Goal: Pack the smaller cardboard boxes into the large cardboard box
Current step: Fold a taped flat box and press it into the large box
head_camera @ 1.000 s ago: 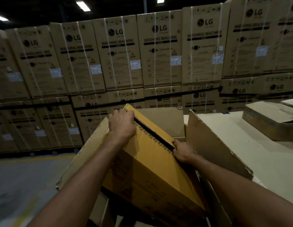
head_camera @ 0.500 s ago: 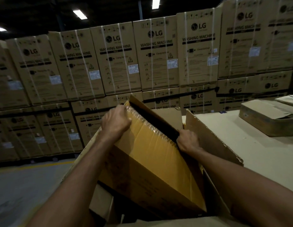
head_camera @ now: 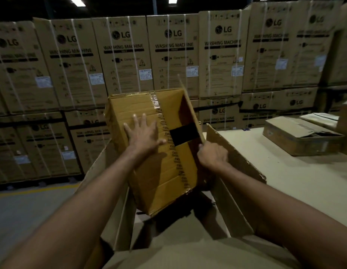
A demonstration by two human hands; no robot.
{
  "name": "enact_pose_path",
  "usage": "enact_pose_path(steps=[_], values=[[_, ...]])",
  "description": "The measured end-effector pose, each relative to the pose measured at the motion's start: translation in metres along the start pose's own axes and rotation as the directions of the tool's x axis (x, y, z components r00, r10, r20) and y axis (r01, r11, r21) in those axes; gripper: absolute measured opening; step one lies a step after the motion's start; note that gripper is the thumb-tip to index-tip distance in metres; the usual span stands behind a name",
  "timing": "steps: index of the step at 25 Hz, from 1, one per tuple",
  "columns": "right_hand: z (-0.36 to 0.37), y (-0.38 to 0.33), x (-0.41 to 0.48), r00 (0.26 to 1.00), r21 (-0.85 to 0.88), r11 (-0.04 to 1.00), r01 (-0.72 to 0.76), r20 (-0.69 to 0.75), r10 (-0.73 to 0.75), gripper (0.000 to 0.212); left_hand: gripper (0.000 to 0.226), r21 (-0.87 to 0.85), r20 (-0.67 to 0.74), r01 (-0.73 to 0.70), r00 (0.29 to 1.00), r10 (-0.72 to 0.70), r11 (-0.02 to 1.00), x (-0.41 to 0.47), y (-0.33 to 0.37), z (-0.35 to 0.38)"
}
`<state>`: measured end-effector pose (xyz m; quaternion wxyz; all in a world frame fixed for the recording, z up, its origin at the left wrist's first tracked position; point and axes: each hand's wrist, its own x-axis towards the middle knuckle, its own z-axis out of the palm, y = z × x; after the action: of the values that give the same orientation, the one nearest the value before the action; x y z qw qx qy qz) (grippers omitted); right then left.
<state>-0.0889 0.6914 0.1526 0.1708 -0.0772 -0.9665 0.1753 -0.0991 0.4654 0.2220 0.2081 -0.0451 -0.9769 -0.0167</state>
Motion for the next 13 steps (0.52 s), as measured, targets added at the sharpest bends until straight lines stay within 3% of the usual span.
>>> enact_pose_path(steps=[3,6,8,11,13], values=[[0.018,-0.008,0.003,0.956,0.094,0.982,0.161,0.233,-0.179,0.044,0.097,0.103,0.101,-0.051,0.994,0.041,0.993,-0.009,0.011,0.039],[0.038,-0.003,0.020,0.927,0.175,0.973,0.149,0.317,-0.199,0.034,0.095,0.181,0.139,-0.177,0.978,0.153,0.968,-0.007,0.010,0.049],[0.049,0.006,0.035,0.949,0.247,0.969,0.022,0.300,-0.098,0.034,0.094,0.170,0.019,-0.098,0.995,0.096,0.981,-0.008,0.004,0.055],[0.057,0.023,0.052,0.951,0.364,0.911,-0.194,0.298,0.084,0.072,0.111,-0.058,-0.230,0.137,0.962,-0.146,0.989,-0.014,-0.012,0.062],[0.059,0.032,0.064,0.940,0.439,0.857,-0.270,0.315,0.135,0.097,0.123,-0.281,-0.316,0.151,0.918,-0.240,0.948,-0.021,-0.018,0.066]])
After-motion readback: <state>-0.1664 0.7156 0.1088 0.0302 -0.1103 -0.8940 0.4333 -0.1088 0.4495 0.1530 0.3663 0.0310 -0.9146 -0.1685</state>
